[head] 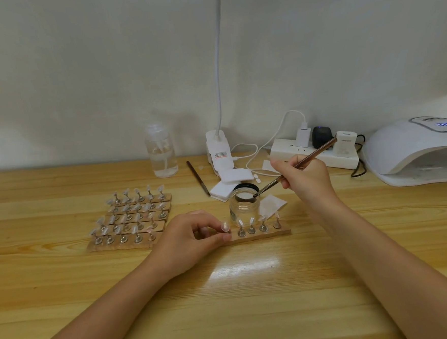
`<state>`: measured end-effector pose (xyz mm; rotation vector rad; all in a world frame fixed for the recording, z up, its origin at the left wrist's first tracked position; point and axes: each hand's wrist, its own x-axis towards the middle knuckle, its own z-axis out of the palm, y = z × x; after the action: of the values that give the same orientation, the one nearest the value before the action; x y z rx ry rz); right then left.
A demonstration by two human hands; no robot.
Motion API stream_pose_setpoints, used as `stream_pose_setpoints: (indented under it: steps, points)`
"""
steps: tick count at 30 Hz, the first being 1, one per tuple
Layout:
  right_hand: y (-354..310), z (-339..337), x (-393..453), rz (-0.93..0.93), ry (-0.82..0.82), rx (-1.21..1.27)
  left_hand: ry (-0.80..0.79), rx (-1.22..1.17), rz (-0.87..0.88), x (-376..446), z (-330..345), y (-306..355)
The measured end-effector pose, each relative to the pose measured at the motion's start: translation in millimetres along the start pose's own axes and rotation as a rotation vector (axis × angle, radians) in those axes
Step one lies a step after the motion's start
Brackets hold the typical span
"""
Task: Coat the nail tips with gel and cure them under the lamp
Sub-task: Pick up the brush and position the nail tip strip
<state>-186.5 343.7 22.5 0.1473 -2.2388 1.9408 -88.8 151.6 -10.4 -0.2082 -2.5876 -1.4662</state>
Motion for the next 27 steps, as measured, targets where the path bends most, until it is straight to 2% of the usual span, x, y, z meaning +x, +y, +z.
stream_pose_setpoints:
  steps: [11,14,19,23,27]
  points:
    - [-2,-9,2,0.052,0.121,0.066,0.052,0.072,0.031,-3,2,4]
    - [-11,-10,0,0.031,0.091,0.124,0.081,0.127,0.070,-5,4,5]
    - [-24,-5,-10,0.018,-0.060,0.211,0.128,0.186,0.158,-9,5,7]
    - [-34,-3,-24,-0.117,-0.127,0.287,0.204,0.048,0.150,-13,3,13]
    - [-30,-9,-51,-0.325,-0.130,0.202,0.166,-0.105,0.083,-17,2,22]
